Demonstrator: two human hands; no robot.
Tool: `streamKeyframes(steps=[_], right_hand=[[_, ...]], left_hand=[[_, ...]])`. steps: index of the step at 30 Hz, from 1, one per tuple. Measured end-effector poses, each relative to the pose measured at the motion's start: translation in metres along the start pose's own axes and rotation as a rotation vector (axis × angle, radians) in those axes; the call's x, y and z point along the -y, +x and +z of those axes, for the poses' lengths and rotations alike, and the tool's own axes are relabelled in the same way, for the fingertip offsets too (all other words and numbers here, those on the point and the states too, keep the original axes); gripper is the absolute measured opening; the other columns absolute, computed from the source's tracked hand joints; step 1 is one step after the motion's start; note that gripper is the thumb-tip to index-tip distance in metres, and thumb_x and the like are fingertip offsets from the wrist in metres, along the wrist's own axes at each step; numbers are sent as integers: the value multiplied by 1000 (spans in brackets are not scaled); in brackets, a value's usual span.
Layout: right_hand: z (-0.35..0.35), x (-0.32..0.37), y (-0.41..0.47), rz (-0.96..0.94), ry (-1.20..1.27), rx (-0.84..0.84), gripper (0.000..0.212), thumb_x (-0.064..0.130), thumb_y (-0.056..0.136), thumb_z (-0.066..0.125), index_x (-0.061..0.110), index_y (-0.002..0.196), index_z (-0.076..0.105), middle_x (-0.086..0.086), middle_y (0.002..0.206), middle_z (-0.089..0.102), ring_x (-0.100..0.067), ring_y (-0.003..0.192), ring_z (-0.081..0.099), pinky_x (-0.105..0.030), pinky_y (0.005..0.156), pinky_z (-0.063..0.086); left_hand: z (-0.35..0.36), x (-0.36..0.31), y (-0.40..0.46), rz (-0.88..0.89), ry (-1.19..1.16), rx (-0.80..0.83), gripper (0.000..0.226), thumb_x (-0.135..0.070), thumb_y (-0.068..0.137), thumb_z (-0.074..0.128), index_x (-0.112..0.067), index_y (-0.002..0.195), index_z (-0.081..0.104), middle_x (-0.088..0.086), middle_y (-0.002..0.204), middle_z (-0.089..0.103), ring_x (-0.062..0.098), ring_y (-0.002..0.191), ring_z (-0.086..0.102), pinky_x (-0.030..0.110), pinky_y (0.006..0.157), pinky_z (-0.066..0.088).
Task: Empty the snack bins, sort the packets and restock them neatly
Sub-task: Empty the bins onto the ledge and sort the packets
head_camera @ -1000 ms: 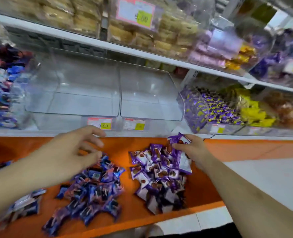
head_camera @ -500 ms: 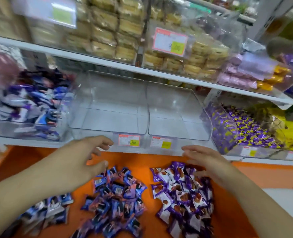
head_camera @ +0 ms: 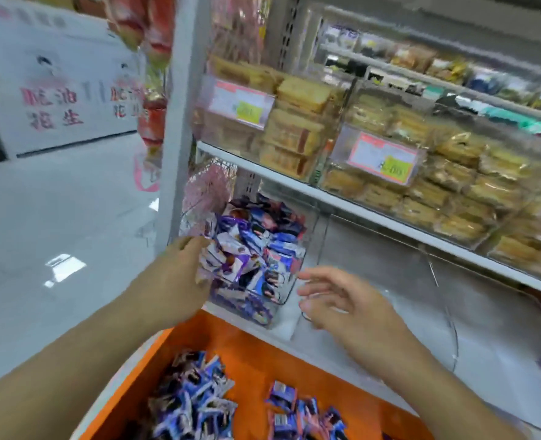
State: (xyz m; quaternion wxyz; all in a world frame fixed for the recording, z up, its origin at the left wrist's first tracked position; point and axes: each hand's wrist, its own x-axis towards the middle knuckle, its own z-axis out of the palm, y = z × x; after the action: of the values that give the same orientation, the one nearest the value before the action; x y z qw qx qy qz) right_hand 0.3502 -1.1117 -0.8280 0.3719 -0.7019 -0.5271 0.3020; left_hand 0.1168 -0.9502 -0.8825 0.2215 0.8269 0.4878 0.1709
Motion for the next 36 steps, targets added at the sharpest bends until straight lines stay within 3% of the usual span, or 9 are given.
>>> streamKeyframes(steps=[3, 7, 12, 18, 21, 25, 29, 32, 36], right_hand=[[46, 24, 71, -97, -160, 89, 50, 33, 99, 71, 52, 140, 52, 20, 142, 54, -1, 126, 57, -20, 88, 54], [91, 24, 152, -89, -329, 213, 78, 46, 92, 77, 53, 156, 33, 8, 165, 27, -18, 152, 29, -28, 106, 31], [119, 7, 200, -15, -525, 326, 90, 54, 84, 81, 49, 159, 32, 1, 169, 21, -29, 151, 36, -43, 117, 39], [127, -10, 205, -192, -799, 254, 80, 48, 78, 84, 50, 148, 45, -2, 143, 48, -24, 125, 56, -47, 102, 53], [121, -9, 201, -243, -767, 199, 70, 48, 76, 86, 47, 140, 58, 5, 129, 57, -18, 116, 58, -45, 94, 55], [106, -2, 191, -307, -606, 118, 57, 30, 79, 90, 37, 132, 69, 6, 122, 63, -14, 113, 56, -38, 96, 49], [86, 10, 187, -229, -393, 7, 57, 18, 83, 89, 34, 134, 70, 11, 134, 61, -11, 108, 61, -30, 92, 49], [74, 15, 183, -161, -200, -16, 53, 6, 80, 88, 36, 121, 75, 8, 128, 72, -12, 70, 70, -30, 66, 56], [64, 22, 161, -132, -23, -62, 54, 5, 78, 90, 33, 122, 76, 8, 122, 75, -7, 97, 75, -34, 84, 64]], left_hand=[[-8, 20, 6, -114, -63, 31, 77, -14, 93, 64, -24, 160, 27, 3, 161, 32, 26, 143, 43, 36, 111, 41], [-10, 29, 7, -152, -92, 37, 84, -8, 93, 64, -28, 162, 21, -1, 165, 29, 24, 146, 40, 33, 108, 46], [-10, 32, 9, -123, -91, 39, 84, -12, 93, 63, -26, 163, 19, -1, 165, 29, 21, 145, 39, 30, 107, 44], [-10, 32, 9, -113, -96, 39, 76, -19, 96, 61, -24, 161, 24, 1, 160, 35, 24, 140, 45, 32, 107, 43], [-9, 31, 10, -117, -90, 29, 70, -25, 96, 63, -24, 158, 30, 2, 153, 43, 23, 131, 52, 34, 102, 49], [-8, 31, 11, -110, -95, 7, 61, -27, 96, 63, -23, 152, 40, 0, 148, 46, 23, 126, 54, 37, 103, 51], [-7, 29, 12, -89, -118, -47, 58, -22, 93, 65, -26, 147, 46, -2, 142, 50, 20, 120, 56, 35, 96, 55], [-7, 27, 13, -68, -148, -75, 58, -22, 93, 65, -28, 148, 46, -2, 144, 52, 21, 126, 55, 36, 100, 52], [-8, 19, 13, -12, -301, -127, 57, -34, 96, 69, -35, 147, 45, -12, 141, 57, 14, 124, 59, 30, 99, 50]])
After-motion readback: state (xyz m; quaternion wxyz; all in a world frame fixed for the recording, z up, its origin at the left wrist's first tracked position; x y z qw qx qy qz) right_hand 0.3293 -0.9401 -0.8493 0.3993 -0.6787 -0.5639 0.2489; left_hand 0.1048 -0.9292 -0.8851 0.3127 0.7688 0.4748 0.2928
